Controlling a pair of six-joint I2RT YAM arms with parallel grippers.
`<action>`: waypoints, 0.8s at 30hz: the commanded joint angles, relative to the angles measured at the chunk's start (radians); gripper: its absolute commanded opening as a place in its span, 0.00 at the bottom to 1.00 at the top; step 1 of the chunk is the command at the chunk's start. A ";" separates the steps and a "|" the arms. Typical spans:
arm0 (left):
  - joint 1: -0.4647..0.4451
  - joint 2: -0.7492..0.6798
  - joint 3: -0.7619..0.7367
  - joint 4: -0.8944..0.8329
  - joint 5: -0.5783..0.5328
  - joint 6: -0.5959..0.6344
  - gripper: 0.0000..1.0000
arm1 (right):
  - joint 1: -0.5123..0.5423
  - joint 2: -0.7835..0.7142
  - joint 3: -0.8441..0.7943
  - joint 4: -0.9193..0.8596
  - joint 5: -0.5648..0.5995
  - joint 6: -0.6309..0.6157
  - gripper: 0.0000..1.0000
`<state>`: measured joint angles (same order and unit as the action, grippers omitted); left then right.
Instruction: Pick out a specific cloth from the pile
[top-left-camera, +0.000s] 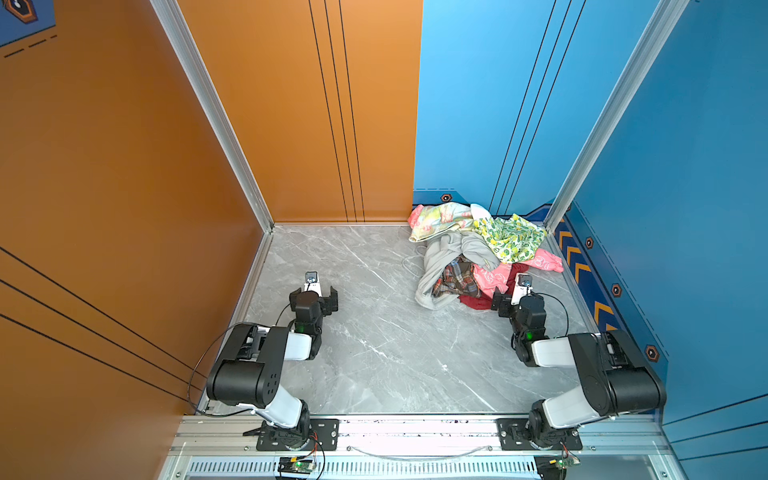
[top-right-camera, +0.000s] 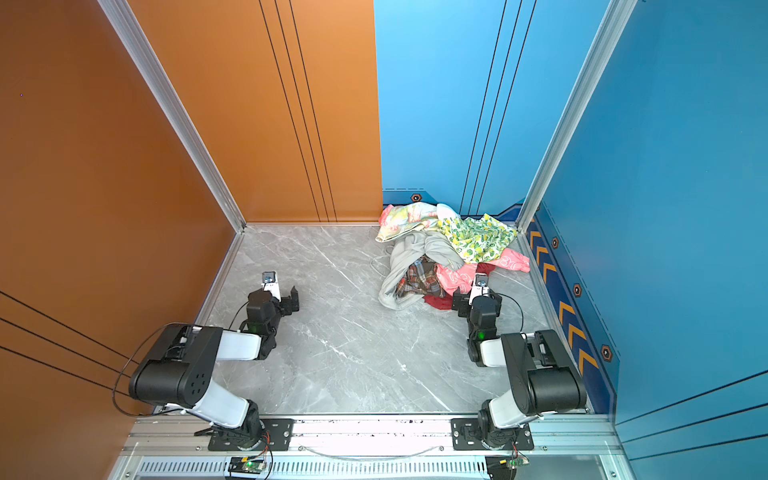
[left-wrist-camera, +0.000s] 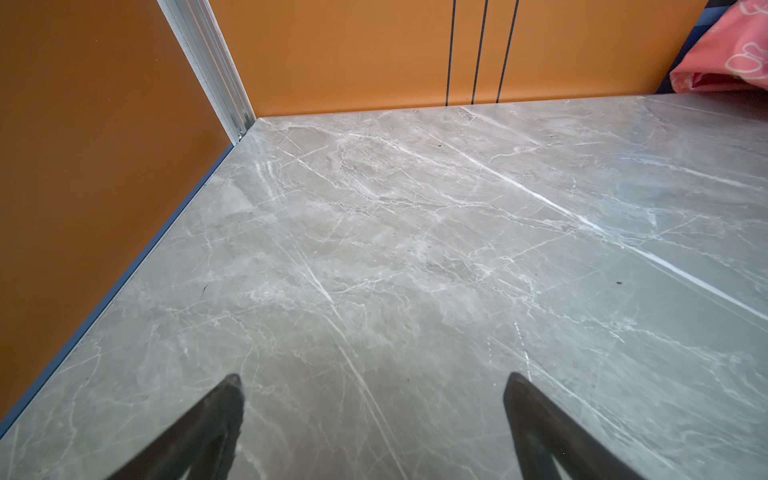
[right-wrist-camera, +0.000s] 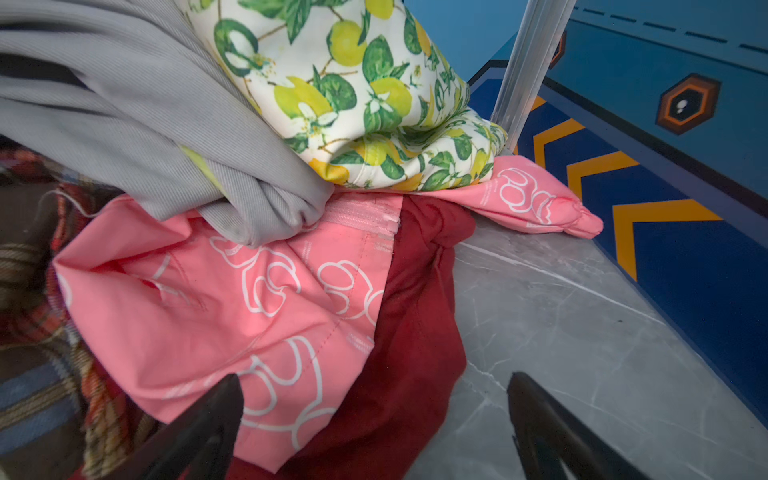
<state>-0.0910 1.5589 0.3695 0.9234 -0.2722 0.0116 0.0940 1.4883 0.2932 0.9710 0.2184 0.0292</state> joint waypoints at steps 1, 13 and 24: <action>-0.024 -0.067 0.020 -0.051 -0.115 0.022 0.98 | 0.023 -0.075 -0.009 -0.007 0.089 -0.015 1.00; -0.174 -0.337 0.389 -0.797 -0.184 -0.107 0.98 | 0.083 -0.477 0.206 -0.630 0.176 0.118 1.00; -0.279 -0.318 0.567 -1.011 0.404 -0.202 0.98 | 0.078 -0.493 0.458 -1.119 0.063 0.339 1.00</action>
<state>-0.3462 1.1927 0.8719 0.0330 -0.1211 -0.1410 0.1711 0.9741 0.7128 0.0731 0.3233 0.2726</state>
